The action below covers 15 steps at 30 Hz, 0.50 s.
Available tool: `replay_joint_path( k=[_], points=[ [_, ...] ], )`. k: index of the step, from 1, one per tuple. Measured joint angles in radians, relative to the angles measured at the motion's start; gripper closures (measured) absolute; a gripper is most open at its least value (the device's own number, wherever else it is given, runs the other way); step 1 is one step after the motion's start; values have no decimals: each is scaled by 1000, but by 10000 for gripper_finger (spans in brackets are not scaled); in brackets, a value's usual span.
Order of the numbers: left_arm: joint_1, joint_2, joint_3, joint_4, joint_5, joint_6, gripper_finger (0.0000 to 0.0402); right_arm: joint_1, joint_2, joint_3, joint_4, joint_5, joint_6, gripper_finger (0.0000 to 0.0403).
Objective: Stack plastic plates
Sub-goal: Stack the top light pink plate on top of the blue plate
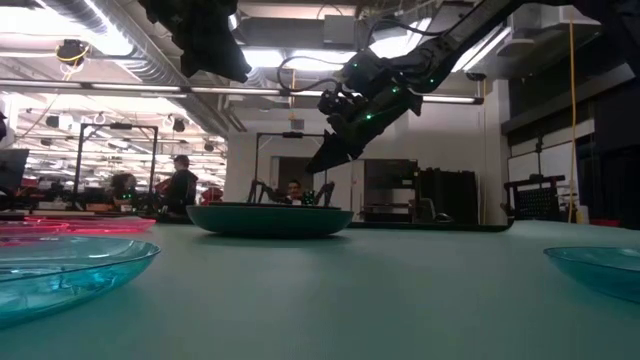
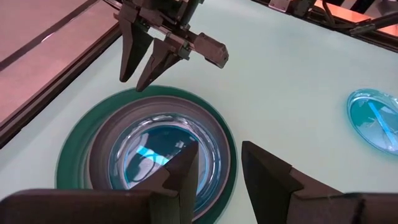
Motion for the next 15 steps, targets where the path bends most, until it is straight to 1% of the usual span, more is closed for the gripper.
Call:
replay_joint_path(
  k=[7, 12, 15],
  points=[
    [37, 0, 0, -2, 0, 2, 285, 0, -4, 0, -8, -10, 0, 301],
    [109, 0, 0, -64, 12, 5, 285, 0, -48, -1, -31, -10, -13, 301],
    [167, 0, 0, -120, 14, 49, 285, 0, -99, -1, -80, -10, -53, 301]
  ],
)
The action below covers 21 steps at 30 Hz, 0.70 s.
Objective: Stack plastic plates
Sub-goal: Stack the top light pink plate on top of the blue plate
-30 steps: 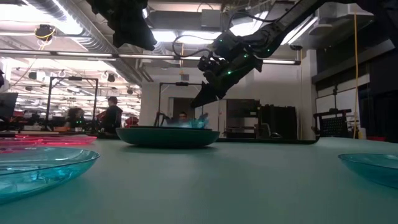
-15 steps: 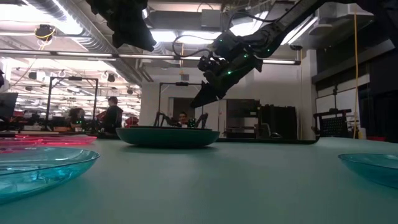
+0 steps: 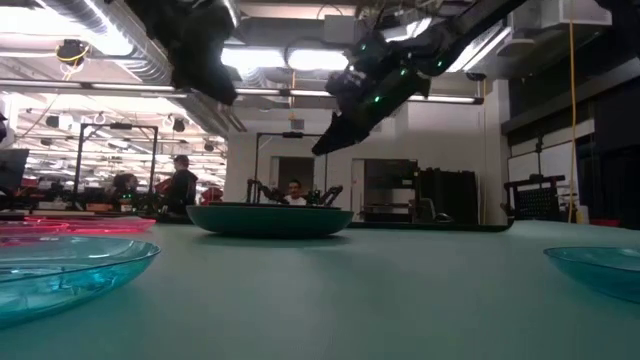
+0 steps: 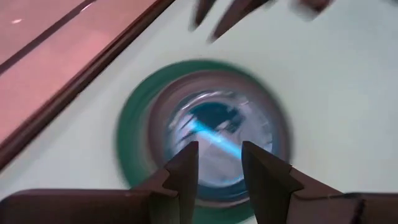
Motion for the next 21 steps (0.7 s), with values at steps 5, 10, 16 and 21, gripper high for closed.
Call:
replay_joint_path(
  k=[5, 10, 16, 21],
  points=[
    [126, 0, 0, -56, 70, 97, 285, 1, -85, 0, -76, 1, -29, 301],
    [261, 0, 0, -106, 132, 198, 285, 27, -135, 0, -118, 12, -36, 301],
    [409, 0, 0, -180, 154, 287, 285, 118, -164, 0, -162, 92, -64, 301],
    [521, 0, 0, -222, 193, 355, 285, 186, -170, 0, -208, 123, -85, 301]
  ],
)
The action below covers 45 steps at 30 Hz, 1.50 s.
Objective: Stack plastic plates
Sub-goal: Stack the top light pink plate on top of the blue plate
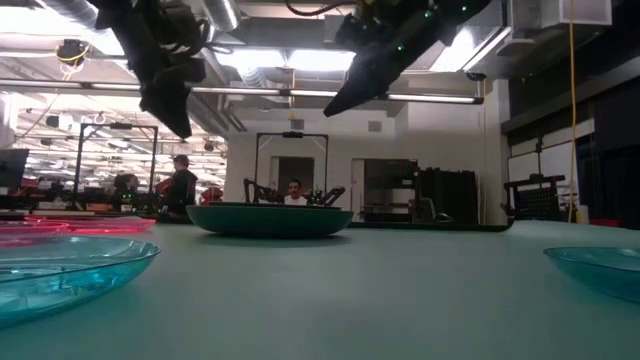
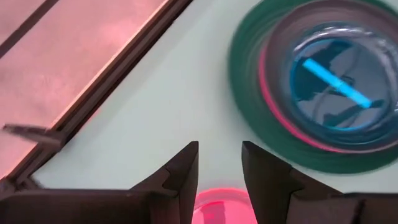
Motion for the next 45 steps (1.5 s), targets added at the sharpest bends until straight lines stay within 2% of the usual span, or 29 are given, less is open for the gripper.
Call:
replay_joint_path(
  k=[6, 14, 17, 25, 34, 45],
  points=[
    [102, 45, 0, -12, 39, 38, 285, 65, 0, 0, -24, 0, -24, 301],
    [171, 207, 0, -19, 46, 95, 285, 129, 0, 0, -36, 0, -54, 301],
    [181, 260, 0, -30, 46, 104, 285, 143, 0, 0, -37, 0, -76, 301],
    [191, 357, 0, -120, 38, 244, 285, 141, 0, 0, -69, 0, -100, 301],
    [191, 436, 0, -121, 38, 349, 285, 141, 0, 0, -73, 0, -101, 301],
    [185, 472, 0, -125, 35, 503, 285, 141, 0, 0, -80, 0, -101, 301]
  ],
)
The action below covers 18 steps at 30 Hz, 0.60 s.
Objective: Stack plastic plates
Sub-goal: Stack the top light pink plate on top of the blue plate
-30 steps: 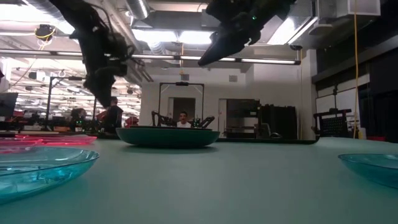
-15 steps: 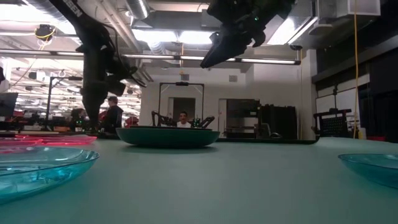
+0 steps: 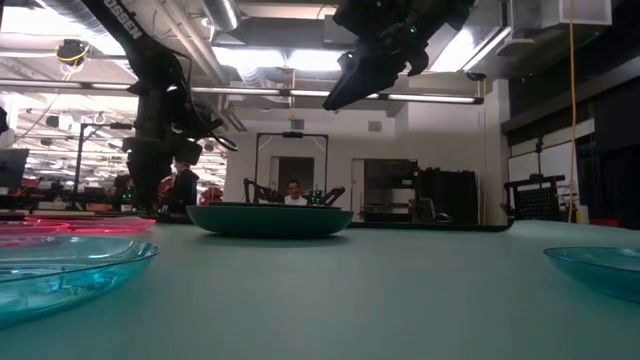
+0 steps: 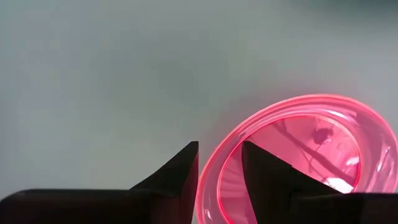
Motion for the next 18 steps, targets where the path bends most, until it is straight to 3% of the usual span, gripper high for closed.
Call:
replay_joint_path(
  k=[13, 18],
  points=[
    [-31, 0, -75, 11, -1, 208, 285, 0, 0, 0, -2, 0, -1, 301],
    [-55, 0, -113, 80, -37, 213, 285, 0, 0, 0, -1, 0, -2, 301]
  ],
)
